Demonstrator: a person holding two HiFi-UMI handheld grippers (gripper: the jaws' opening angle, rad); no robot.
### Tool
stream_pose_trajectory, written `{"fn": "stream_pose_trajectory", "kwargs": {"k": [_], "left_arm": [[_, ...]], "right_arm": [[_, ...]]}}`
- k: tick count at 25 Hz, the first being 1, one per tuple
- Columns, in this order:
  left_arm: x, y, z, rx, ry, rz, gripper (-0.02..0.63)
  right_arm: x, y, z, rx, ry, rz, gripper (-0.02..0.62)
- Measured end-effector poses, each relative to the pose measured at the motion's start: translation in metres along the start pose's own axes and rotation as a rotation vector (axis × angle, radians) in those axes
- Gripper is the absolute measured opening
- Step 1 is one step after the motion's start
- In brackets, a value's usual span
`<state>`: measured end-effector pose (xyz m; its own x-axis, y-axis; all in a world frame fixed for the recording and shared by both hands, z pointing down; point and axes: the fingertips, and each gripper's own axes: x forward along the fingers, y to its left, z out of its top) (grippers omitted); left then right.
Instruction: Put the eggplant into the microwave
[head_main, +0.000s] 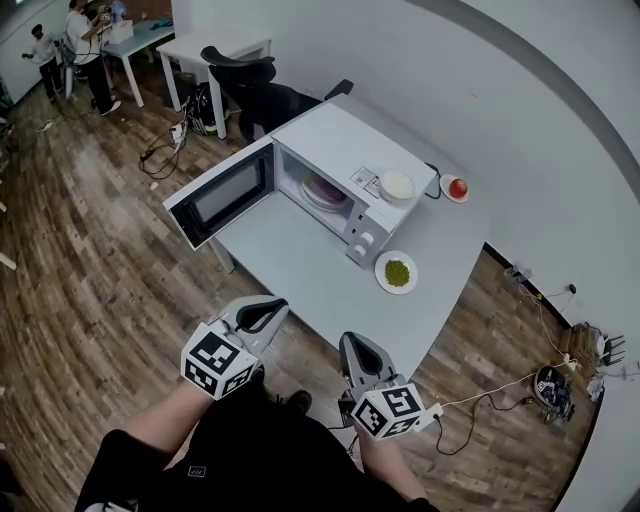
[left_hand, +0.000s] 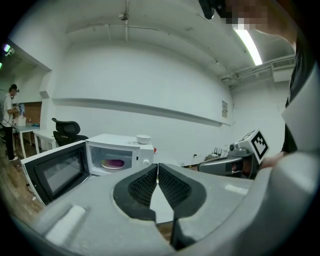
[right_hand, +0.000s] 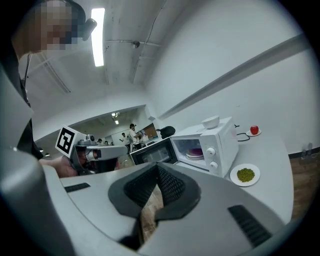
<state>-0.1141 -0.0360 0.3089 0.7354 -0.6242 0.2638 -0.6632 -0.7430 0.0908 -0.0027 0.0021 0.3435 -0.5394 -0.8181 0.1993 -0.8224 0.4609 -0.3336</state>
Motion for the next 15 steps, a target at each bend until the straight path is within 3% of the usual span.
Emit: {"fn": "stream_pose_trajectory", "kwargs": {"k": [6,10,15], "left_arm": [[-0.007,-0.021,0.025,-0.028,-0.066,-0.064,0.018],[-0.021,-0.018,0.042,-0.093,-0.109,-0.089,0.020],[-0.026,-0.008,0.045,-0.062,-0.103,-0.099,0.020]], "right_arm": [[-0.010,0.007,0.022,-0.012,-0.069,-0.021,0.015],[-0.011,0.020,0.036,-0.014,-0.111,-0.017,0.015],[-0.008,0.033,0.037,-0.038,-0.121,-0.033,0.014]]}}
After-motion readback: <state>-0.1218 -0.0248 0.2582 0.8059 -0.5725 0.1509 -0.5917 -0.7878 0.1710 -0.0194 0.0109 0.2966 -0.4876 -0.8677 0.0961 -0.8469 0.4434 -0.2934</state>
